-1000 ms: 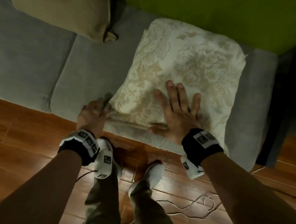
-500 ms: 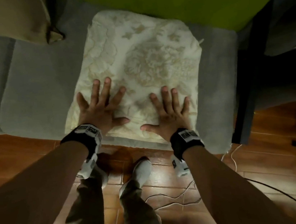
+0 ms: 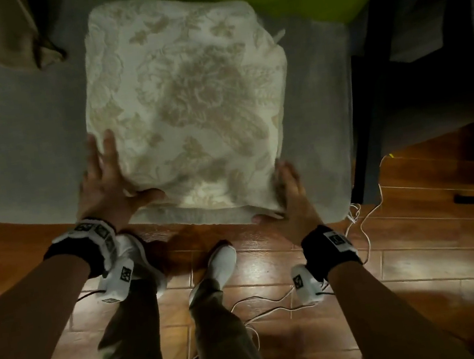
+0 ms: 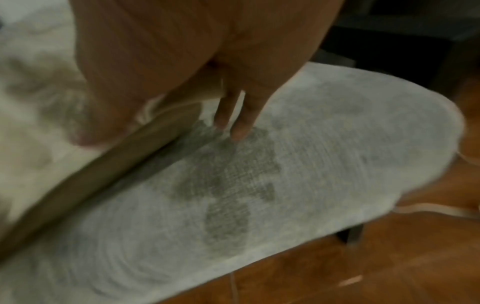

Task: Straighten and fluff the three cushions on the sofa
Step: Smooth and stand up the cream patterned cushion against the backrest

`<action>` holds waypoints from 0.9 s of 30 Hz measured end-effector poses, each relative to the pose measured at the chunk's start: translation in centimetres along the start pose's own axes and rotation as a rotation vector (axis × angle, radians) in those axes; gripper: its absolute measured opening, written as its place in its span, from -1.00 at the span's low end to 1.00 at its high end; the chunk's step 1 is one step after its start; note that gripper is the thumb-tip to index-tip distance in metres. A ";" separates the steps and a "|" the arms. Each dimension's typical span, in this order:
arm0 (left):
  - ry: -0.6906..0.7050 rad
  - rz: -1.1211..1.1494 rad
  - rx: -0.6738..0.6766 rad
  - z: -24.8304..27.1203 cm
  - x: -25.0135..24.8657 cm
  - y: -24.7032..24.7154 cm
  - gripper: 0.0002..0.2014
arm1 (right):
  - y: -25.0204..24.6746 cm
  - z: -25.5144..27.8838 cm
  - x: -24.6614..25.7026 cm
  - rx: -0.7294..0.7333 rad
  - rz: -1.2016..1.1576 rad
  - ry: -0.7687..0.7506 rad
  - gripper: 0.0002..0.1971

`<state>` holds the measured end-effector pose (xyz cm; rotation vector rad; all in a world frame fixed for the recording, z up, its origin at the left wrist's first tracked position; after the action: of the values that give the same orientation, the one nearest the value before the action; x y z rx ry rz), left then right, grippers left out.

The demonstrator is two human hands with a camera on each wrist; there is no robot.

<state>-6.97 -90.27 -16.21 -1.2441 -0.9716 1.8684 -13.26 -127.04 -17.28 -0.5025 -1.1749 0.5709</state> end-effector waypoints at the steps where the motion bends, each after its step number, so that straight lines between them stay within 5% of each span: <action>1: -0.097 0.078 0.032 -0.1 1.3 -0.1 0.30 | -0.4 0.6 -0.4 -0.056 -0.200 0.098 0.25; 4: -0.107 0.132 0.155 -0.5 4.4 -0.6 -0.05 | -1.2 1.9 -1.2 -0.182 -0.438 0.272 -0.27; 8: -0.203 0.095 0.012 -1.4 6.4 -3.1 -0.40 | -1.6 1.8 -1.7 -0.096 -0.461 0.368 -0.67; 14: -0.597 0.491 0.154 -1.0 8.4 -2.5 -0.74 | -2.9 2.0 -3.8 -0.170 -0.522 0.508 -0.81; 19: -0.579 0.452 -0.013 -1.0 8.5 -3.8 -0.83 | -4.3 1.2 -4.0 -0.251 -0.351 0.444 -0.64; 23: -0.455 0.202 0.078 -1.2 8.3 -3.9 -0.71 | -3.0 1.0 -5.1 -0.172 -0.170 0.416 -0.83; 27: -0.351 0.047 0.104 -2.7 10.1 -5.9 -0.69 | -5.3 0.1 -5.5 -0.104 0.122 0.272 -0.70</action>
<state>-6.73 -78.30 -16.19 -0.9019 -1.0156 2.1917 -14.09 -134.58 -17.74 -0.7213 -0.9213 0.5290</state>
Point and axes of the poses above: each hand's wrist, its own z-axis away from the middle knuckle, its own y-axis out of the palm, x = y × z, the point moved 4 cm from there along -z, towards the middle knuckle, and after that the axes turned 8 degrees about -x, right-handed, at the moved point
